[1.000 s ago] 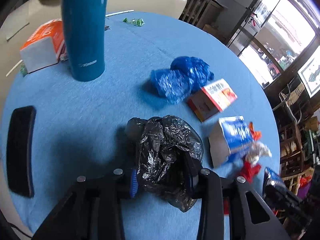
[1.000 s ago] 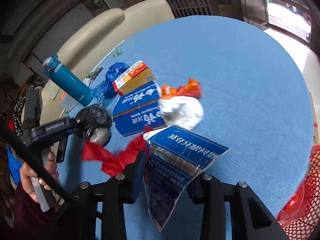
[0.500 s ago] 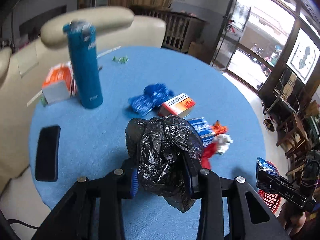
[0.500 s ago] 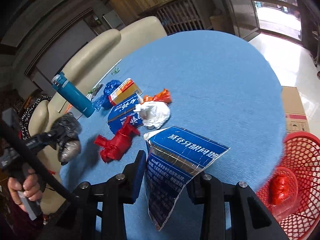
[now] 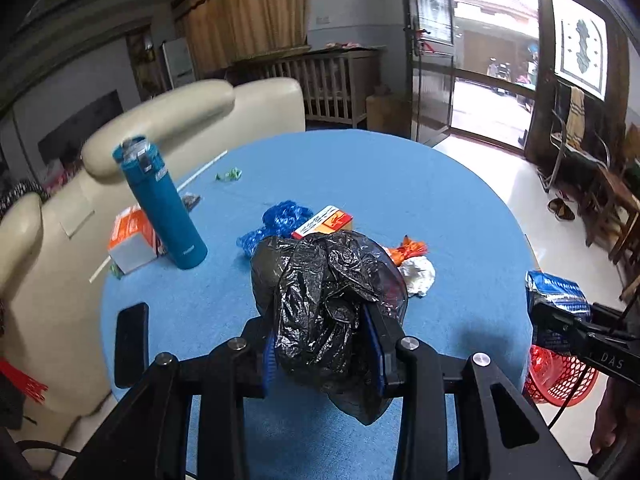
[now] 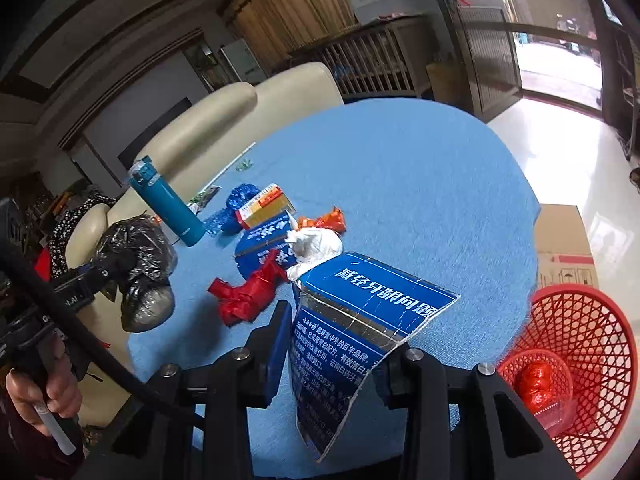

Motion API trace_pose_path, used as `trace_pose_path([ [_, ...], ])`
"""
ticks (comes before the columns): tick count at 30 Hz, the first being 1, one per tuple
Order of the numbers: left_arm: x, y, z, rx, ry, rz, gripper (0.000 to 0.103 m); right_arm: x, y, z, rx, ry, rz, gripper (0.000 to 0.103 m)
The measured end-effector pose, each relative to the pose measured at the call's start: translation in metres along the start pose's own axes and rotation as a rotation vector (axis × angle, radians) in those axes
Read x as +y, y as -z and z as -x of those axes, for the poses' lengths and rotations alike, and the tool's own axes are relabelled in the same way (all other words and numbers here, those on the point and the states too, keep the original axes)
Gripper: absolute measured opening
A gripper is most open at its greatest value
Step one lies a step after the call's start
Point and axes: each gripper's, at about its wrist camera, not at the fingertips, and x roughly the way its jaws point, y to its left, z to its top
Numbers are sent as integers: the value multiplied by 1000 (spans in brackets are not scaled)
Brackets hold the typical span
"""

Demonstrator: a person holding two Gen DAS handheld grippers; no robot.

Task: Collect trash
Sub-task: 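Lift the black bag with the left tool while the right tool carries the box to the wastebasket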

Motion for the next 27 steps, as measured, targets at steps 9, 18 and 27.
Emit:
trace_pose_path([
  [9,-18,-2,22,-49,-42,-58,38,3,2,18,-32,-9,18,39],
  [18,-37,-5,38,-84,-54,-102,38,-4,3,35,-63,-9,2,39],
  [27,-52,-7,44,-89,-52,-141,39,-16,3,50,-91,-10,-22,39],
])
